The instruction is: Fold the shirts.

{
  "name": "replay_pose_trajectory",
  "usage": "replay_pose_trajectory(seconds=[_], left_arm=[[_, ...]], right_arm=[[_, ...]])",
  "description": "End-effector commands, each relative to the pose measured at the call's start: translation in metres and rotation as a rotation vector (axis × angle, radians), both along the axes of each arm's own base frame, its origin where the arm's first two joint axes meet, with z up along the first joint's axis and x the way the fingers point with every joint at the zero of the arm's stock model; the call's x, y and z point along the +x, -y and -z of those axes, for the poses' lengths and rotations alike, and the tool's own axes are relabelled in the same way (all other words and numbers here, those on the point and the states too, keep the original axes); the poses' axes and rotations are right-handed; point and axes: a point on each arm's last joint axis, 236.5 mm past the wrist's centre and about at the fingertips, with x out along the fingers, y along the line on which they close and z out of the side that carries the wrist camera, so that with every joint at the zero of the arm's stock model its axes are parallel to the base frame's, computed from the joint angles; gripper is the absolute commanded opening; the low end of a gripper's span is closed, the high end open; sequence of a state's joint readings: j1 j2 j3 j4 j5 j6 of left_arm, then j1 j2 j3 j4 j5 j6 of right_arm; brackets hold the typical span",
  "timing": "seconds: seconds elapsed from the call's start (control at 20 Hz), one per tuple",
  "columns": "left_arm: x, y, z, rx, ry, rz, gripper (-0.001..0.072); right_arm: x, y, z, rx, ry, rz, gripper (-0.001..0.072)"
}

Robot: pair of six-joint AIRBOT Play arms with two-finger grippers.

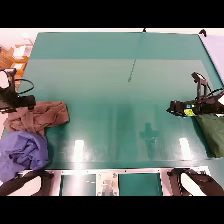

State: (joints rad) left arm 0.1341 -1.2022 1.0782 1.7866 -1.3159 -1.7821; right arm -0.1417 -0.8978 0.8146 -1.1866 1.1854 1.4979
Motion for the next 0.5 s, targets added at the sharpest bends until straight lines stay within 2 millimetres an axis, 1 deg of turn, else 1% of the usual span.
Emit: replay_pose_trajectory(seconds=[0.0,0.05,0.15,0.2,0.25,0.3,0.35,0.45], left_arm=[[-0.005,-0.023,0.062,-0.096,-0.135,-0.064,0.0720],[-0.013,-0.021,0.080,-0.121,-0.206,-0.065,0.0720],[-0.029,-0.012,0.105,-0.167,-0.316,-0.058,0.0719],[-0.030,-0.007,0.113,-0.192,-0.336,-0.047,0.0718],[-0.030,-0.002,0.118,-0.217,-0.343,-0.029,0.0697],[-0.028,-0.001,0.119,-0.220,-0.340,-0.028,0.0449],[-0.026,-0.001,0.117,-0.224,-0.336,0.003,0.0034],[-0.017,0.000,0.106,-0.237,-0.323,0.034,0.0032]], right_arm=[[0.000,0.000,0.000,0.001,0.000,-0.001,0.0017],[0.000,0.000,0.000,0.000,0.000,-0.001,0.0017],[0.000,0.000,0.000,0.001,0.000,-0.001,0.0017],[0.000,0.000,0.000,0.000,0.000,0.000,0.0017],[0.000,0.000,0.000,0.000,0.000,-0.001,0.0017],[0.000,0.000,0.000,0.000,0.000,0.000,0.0017],[0.000,0.000,0.000,0.000,0.000,-0.001,0.0017],[0.000,0.000,0.000,0.000,0.000,-0.001,0.0017]])
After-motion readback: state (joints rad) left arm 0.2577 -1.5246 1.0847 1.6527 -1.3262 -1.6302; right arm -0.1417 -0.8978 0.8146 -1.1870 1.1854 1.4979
